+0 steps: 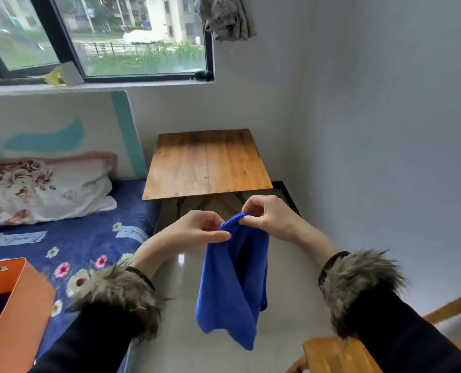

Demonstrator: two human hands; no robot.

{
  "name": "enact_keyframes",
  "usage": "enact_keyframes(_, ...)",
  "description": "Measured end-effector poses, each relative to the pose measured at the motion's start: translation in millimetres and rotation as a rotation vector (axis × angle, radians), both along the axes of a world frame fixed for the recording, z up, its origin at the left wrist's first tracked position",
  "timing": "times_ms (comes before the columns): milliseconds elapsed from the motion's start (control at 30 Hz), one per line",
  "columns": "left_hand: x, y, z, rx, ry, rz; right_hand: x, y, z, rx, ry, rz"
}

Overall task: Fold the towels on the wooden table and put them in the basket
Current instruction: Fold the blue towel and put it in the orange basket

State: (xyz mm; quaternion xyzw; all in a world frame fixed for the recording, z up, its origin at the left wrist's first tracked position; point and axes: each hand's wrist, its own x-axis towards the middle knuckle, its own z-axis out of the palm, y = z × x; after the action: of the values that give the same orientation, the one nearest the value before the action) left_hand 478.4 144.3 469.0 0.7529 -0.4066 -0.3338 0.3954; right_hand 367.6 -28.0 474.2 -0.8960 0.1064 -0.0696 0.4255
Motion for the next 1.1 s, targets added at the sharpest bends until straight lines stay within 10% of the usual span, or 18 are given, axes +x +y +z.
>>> enact_keyframes(733,391,-166,45,-0.308,-0.203,0.206,374,-184,-59,0.283,0.19,-0.023)
enact_keyframes(1100,550,-232,54,-0.387,-0.263,0.334,549,-280,-69,-0.136,0.047,-0.305)
